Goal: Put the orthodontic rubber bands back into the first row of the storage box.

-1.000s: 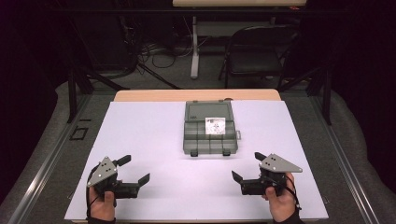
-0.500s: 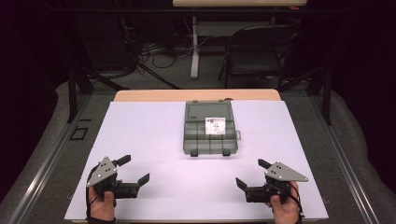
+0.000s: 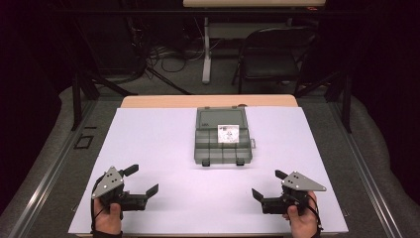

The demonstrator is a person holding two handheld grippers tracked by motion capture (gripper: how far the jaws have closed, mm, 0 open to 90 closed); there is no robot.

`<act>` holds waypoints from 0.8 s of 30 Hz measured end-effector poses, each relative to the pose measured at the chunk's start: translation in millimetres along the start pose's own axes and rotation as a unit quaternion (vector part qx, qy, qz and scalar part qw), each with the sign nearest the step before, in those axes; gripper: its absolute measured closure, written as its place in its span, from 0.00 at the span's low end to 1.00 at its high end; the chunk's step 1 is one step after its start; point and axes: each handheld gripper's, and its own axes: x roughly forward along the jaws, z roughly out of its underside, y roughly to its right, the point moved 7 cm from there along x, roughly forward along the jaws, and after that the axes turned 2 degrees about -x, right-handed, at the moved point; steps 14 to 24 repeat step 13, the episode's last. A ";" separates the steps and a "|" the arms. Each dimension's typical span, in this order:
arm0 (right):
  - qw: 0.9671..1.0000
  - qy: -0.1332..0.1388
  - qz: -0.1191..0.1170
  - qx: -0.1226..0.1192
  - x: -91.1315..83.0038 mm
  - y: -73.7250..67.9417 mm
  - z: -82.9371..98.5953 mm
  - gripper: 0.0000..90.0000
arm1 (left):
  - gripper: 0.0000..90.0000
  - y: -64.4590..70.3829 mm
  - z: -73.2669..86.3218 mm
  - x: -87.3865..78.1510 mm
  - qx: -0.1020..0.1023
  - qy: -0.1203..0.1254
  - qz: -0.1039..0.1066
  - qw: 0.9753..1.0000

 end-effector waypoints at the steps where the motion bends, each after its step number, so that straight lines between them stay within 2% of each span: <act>1: 1.000 0.000 0.000 0.000 0.9 0.5 0.4 0.00 | 0.03 -0.1 0.1 0.0 0.000 0.000 0.000 1.000; 3: 1.000 0.001 0.000 0.004 2.1 1.5 1.4 0.00 | 0.03 -0.5 0.1 0.0 0.000 0.000 0.000 1.000; 4: 1.000 -0.009 -0.002 0.004 1.1 2.4 2.6 0.00 | 0.03 -0.6 0.0 0.1 0.000 0.001 0.000 1.000; 5: 1.000 -0.003 -0.001 0.006 2.4 3.2 2.6 0.00 | 0.03 -0.8 0.0 0.1 0.000 0.000 0.000 1.000; 6: 1.000 -0.013 -0.004 0.007 1.3 4.0 3.7 0.00 | 0.03 -0.9 0.0 0.0 0.000 0.000 -0.001 1.000; 9: 1.000 -0.006 -0.006 0.010 3.4 5.1 3.9 0.00 | 0.03 -1.4 0.0 0.1 -0.002 0.000 -0.001 1.000; 12: 1.000 -0.012 -0.007 0.008 3.6 4.9 5.0 0.00 | 0.03 -2.3 -0.5 0.8 -0.001 0.001 -0.001 1.000; 13: 1.000 -0.022 -0.004 0.006 2.7 5.4 6.1 0.00 | 0.03 -2.6 -0.6 1.0 -0.001 0.000 -0.001 1.000; 24: 1.000 -0.022 -0.004 0.006 2.7 5.4 6.1 0.00 | 0.03 -2.6 -0.6 1.0 -0.001 0.000 -0.001 1.000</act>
